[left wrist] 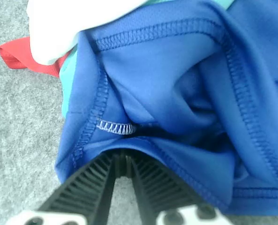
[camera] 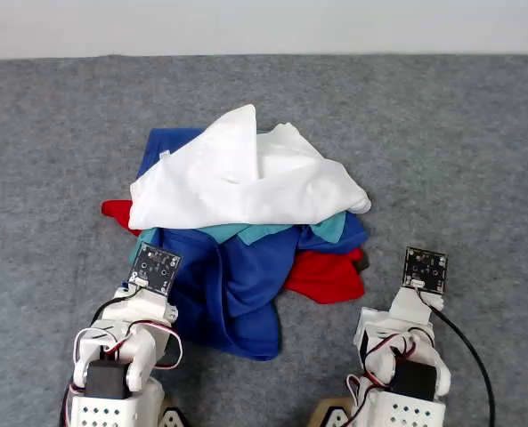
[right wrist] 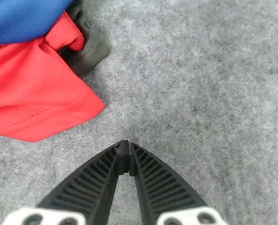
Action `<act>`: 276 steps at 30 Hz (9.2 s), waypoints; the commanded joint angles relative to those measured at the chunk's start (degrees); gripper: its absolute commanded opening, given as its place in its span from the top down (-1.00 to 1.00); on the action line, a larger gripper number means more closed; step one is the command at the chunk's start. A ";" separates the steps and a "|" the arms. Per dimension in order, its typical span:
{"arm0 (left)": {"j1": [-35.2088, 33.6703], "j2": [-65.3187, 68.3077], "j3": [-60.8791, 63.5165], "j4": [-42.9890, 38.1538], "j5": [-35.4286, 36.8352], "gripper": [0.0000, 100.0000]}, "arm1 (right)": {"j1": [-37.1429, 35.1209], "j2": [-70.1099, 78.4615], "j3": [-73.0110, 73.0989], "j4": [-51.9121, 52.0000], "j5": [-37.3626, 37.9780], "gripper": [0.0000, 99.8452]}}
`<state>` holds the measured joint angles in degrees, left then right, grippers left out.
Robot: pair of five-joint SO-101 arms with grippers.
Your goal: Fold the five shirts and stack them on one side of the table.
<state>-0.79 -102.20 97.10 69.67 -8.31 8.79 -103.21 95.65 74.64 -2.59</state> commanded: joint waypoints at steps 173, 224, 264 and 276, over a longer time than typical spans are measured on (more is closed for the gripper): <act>7.91 121.58 -112.04 8.88 -16.62 0.99 | -0.04 -0.57 0.79 0.13 0.44 0.98; -49.49 95.47 -118.64 4.84 -21.36 0.41 | -0.04 -0.57 0.79 0.13 0.44 0.98; 21.36 79.74 -68.44 9.23 -13.19 0.41 | -0.04 -0.57 0.79 0.13 0.44 0.98; 22.86 93.80 -71.16 1.41 -13.01 0.41 | -0.04 -0.57 0.79 0.13 0.44 0.98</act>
<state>21.63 -10.77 29.14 72.66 -21.85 8.79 -103.21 95.65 74.64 -2.59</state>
